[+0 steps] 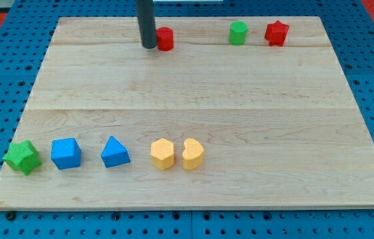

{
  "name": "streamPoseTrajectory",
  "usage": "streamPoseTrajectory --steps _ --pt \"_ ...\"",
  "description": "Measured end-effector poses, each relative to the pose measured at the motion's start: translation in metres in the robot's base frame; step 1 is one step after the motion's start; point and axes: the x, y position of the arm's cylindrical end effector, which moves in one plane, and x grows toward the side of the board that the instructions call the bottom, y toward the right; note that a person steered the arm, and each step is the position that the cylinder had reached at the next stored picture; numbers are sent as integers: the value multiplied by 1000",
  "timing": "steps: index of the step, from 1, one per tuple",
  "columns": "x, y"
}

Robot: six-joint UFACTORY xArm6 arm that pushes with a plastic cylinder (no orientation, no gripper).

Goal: Move the red circle to the left of the green circle

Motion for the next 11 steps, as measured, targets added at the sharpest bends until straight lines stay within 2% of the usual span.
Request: streamPoseTrajectory --steps 2,3,4,5,6,8,9,10,11 --pt "-33 -23" --pt "-29 28" --pt "-8 6" --pt "14 40" --pt "17 64" --pt "38 74" --pt "21 21" --pt "-14 -2" --pt "-8 54"
